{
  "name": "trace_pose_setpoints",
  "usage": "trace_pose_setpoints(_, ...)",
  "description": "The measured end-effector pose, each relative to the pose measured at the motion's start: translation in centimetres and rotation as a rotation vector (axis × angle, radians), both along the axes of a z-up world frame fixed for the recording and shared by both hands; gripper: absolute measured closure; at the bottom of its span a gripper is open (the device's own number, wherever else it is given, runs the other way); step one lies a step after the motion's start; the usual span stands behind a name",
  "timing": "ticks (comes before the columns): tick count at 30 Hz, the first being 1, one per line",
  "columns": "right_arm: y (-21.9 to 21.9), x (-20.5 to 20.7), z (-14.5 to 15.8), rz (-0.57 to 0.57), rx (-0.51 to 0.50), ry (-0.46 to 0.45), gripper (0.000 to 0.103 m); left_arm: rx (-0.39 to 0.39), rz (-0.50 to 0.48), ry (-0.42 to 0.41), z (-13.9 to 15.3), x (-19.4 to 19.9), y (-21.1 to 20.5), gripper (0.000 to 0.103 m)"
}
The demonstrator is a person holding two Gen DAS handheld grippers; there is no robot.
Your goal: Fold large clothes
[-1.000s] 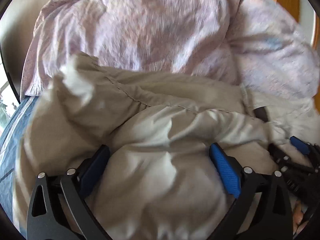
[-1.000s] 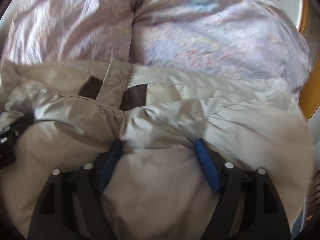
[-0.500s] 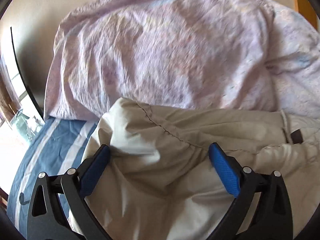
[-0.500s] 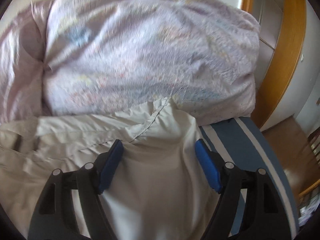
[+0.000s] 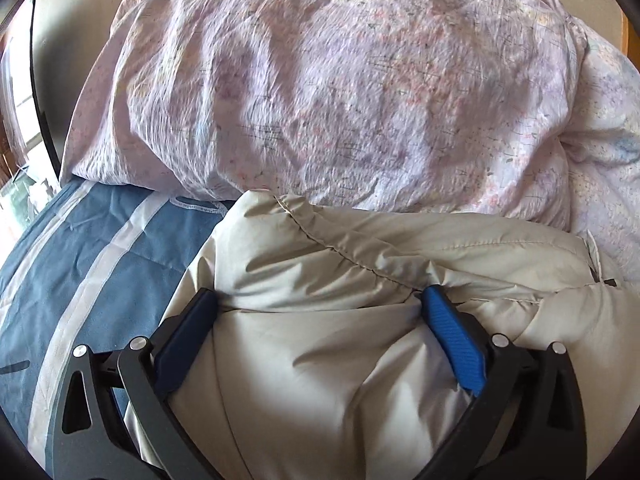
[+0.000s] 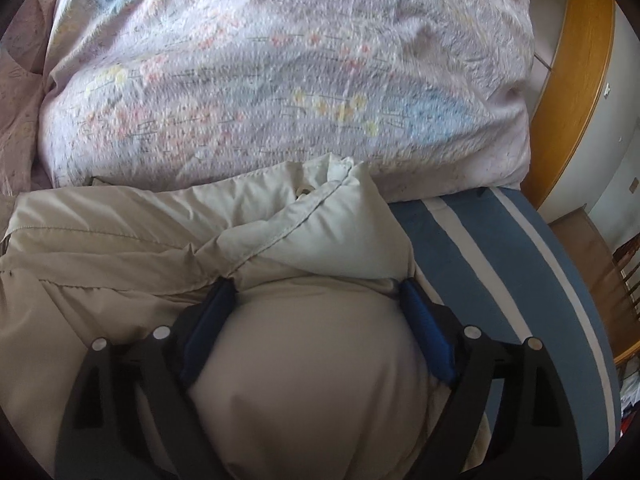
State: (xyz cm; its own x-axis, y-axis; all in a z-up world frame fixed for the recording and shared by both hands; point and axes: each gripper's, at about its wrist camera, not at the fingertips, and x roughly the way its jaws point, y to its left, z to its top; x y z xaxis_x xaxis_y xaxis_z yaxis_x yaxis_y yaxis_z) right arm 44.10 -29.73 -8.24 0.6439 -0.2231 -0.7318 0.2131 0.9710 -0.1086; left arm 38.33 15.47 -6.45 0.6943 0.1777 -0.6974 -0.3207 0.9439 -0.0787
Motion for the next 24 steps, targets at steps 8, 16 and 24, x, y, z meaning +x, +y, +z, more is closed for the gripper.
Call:
trace_pose_setpoints(8, 1.3, -7.2, 5.4, 0.113, 0.172, -0.114, 0.025, 0.027, -0.065, -0.076, 4.4, -5.4, -1.9, 0.001)
trace_pose_setpoints(16, 5.8, -6.3, 1.2, 0.154, 0.018, 0.030, 0.019, 0.041, -0.028, 0.029, 1.8, -4.3, -2.7, 0.001)
trace_pose_setpoints(24, 5.8, -5.4, 0.0, 0.140, 0.024, 0.028, 0.014, 0.062, 0.034, -0.001, -0.1, -3.3, -2.3, 0.001)
